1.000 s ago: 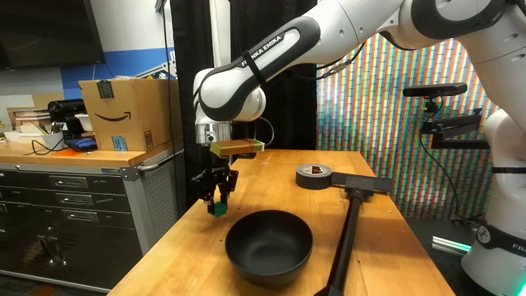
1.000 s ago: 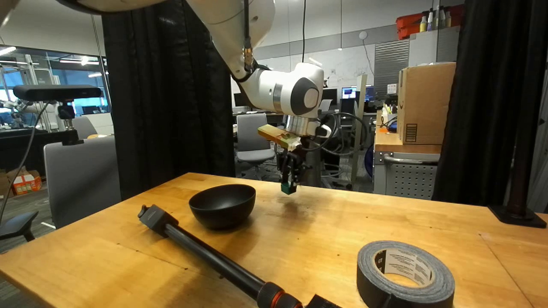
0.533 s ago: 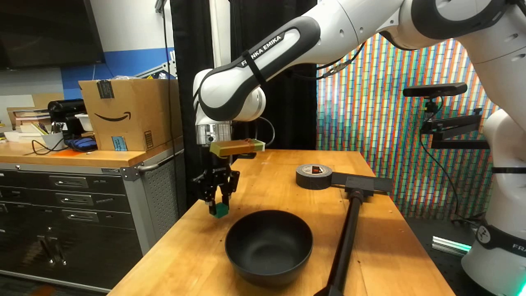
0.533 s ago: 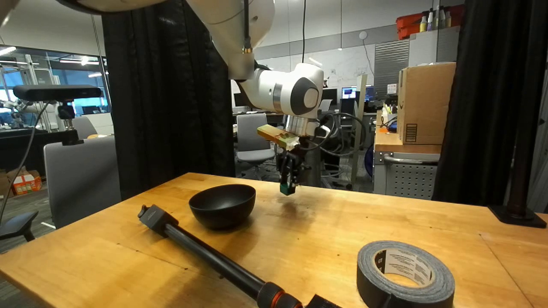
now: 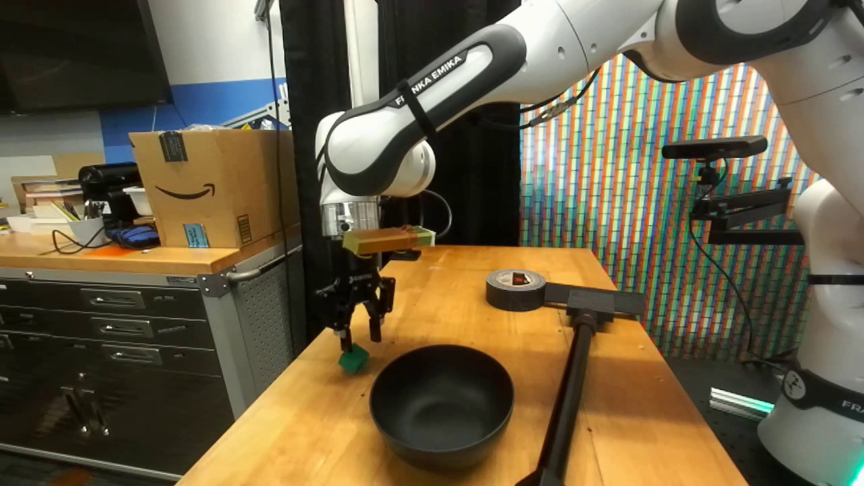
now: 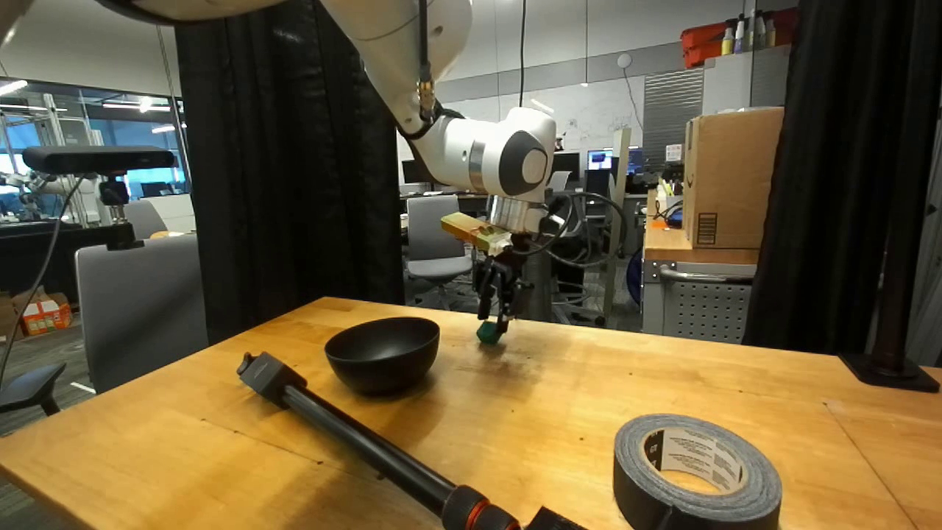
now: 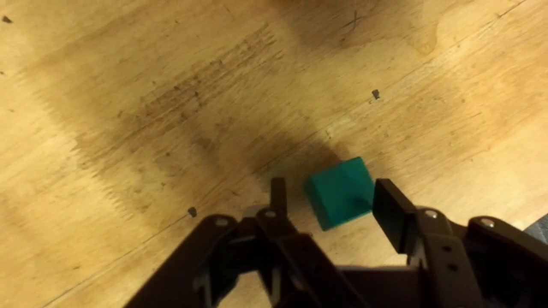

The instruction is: Move the green block to the left

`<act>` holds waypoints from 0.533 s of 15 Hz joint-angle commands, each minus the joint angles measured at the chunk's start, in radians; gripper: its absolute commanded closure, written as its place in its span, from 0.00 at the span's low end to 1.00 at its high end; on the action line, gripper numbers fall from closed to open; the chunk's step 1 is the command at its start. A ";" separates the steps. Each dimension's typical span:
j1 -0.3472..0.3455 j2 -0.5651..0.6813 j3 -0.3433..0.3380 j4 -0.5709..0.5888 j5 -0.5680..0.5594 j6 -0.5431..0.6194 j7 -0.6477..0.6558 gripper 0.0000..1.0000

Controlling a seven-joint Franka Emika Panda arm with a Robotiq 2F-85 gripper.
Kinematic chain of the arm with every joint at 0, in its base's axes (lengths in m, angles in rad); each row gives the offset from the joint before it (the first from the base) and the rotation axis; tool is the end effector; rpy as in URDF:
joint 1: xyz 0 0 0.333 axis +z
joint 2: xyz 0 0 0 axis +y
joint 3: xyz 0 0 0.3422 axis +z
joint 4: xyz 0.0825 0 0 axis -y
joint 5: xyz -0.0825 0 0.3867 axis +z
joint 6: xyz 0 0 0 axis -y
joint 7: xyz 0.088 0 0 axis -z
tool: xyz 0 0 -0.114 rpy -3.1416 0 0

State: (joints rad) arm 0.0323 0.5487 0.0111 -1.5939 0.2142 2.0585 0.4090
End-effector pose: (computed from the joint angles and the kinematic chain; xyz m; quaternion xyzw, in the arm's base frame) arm 0.6964 0.0418 0.3223 -0.9666 0.2343 0.0621 0.0833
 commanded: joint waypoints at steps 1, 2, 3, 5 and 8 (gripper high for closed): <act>0.015 0.015 -0.012 0.048 0.005 -0.032 0.035 0.13; 0.015 0.014 -0.013 0.047 0.006 -0.028 0.040 0.05; 0.016 0.011 -0.012 0.044 0.008 -0.025 0.044 0.01; -0.011 -0.042 -0.019 -0.094 0.024 0.053 0.004 0.00; 0.007 0.001 -0.018 -0.015 0.005 0.005 0.017 0.00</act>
State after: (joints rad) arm 0.0320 0.5491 0.0017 -1.6113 0.2143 2.0670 0.4285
